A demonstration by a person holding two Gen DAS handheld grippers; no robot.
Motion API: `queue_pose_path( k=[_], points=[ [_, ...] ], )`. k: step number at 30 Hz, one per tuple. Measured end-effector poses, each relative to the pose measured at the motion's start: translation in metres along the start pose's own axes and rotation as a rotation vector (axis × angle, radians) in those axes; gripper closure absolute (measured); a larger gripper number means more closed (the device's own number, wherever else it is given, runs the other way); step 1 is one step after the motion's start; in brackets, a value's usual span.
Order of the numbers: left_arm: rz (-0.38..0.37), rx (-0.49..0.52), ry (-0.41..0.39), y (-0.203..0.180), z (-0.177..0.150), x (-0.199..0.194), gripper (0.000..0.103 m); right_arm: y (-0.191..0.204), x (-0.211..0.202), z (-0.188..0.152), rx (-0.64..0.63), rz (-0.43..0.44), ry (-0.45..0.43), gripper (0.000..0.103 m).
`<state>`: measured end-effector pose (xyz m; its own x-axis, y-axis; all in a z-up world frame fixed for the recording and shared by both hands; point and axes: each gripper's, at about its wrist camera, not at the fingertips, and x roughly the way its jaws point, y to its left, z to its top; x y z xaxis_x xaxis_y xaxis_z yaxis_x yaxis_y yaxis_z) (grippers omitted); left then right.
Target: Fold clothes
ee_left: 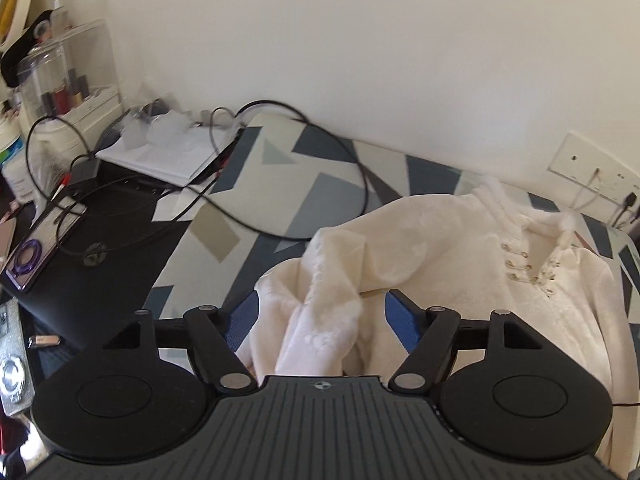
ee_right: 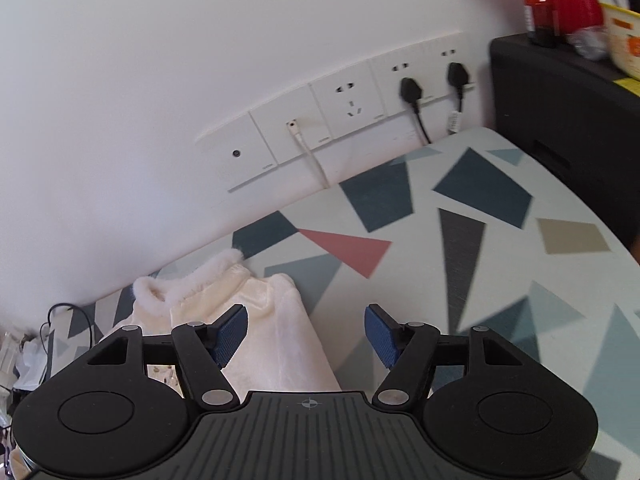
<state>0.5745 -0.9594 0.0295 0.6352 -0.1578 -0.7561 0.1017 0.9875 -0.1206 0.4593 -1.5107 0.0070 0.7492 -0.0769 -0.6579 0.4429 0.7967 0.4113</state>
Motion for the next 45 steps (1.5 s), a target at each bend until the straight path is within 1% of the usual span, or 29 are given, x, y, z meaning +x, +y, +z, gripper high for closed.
queue_pose_path(
  k=[5,10,13,16,19,21,23,26,28,30,31,32,33,34,35,36,37,40,41,45],
  points=[
    [-0.054,0.008,-0.012,0.001,0.003,-0.006,0.031,-0.006,-0.036,-0.024,0.008,-0.059,-0.023,0.041],
    [-0.109,0.013,-0.022,0.002,0.005,-0.011,0.030,-0.026,-0.078,-0.057,0.077,-0.125,-0.044,0.041],
    [-0.161,-0.017,0.000,0.004,0.002,-0.008,0.030,-0.038,-0.103,-0.083,0.108,-0.167,-0.051,0.041],
    [-0.223,0.020,0.021,-0.009,-0.004,-0.004,0.030,-0.050,-0.122,-0.115,0.127,-0.207,-0.035,0.041],
    [-0.275,0.082,0.046,-0.030,-0.013,0.005,0.030,-0.060,-0.124,-0.148,0.122,-0.250,0.026,0.041],
    [-0.291,0.112,0.073,-0.043,-0.022,0.017,0.030,-0.064,-0.119,-0.168,0.098,-0.271,0.074,0.041],
    [-0.277,0.132,0.117,-0.051,-0.031,0.031,0.030,-0.066,-0.112,-0.185,0.070,-0.290,0.122,0.041],
    [-0.248,0.183,0.177,-0.059,-0.046,0.048,0.030,-0.069,-0.102,-0.202,0.069,-0.277,0.173,0.041],
    [-0.238,0.193,0.207,-0.060,-0.054,0.055,0.030,-0.070,-0.100,-0.206,0.069,-0.261,0.172,0.041],
    [-0.235,0.192,0.235,-0.059,-0.060,0.062,0.030,-0.068,-0.099,-0.206,0.042,-0.250,0.170,0.048],
    [-0.234,0.191,0.249,-0.059,-0.063,0.065,0.030,-0.066,-0.098,-0.204,0.033,-0.239,0.177,0.050],
    [-0.233,0.184,0.260,-0.059,-0.064,0.068,0.030,-0.065,-0.096,-0.202,0.023,-0.227,0.183,0.057],
    [-0.232,0.178,0.270,-0.059,-0.066,0.070,0.030,-0.064,-0.094,-0.200,0.014,-0.214,0.190,0.067],
    [-0.229,0.175,0.274,-0.059,-0.066,0.072,0.030,-0.063,-0.093,-0.197,0.004,-0.201,0.197,0.072],
    [-0.225,0.171,0.279,-0.060,-0.066,0.074,0.030,-0.060,-0.092,-0.196,-0.010,-0.195,0.200,0.081],
    [-0.222,0.168,0.283,-0.060,-0.067,0.076,0.030,-0.057,-0.091,-0.195,-0.026,-0.191,0.202,0.094],
    [-0.218,0.164,0.288,-0.061,-0.067,0.078,0.030,-0.054,-0.090,-0.194,-0.042,-0.186,0.205,0.100],
    [-0.209,0.150,0.298,-0.062,-0.067,0.084,0.030,-0.045,-0.087,-0.191,-0.090,-0.172,0.211,0.101],
    [-0.208,0.145,0.300,-0.062,-0.067,0.085,0.030,-0.046,-0.091,-0.187,-0.066,-0.173,0.195,0.101],
    [-0.195,0.152,0.308,-0.066,-0.070,0.091,0.030,-0.055,-0.120,-0.149,0.074,-0.164,0.058,0.101]
  ],
)
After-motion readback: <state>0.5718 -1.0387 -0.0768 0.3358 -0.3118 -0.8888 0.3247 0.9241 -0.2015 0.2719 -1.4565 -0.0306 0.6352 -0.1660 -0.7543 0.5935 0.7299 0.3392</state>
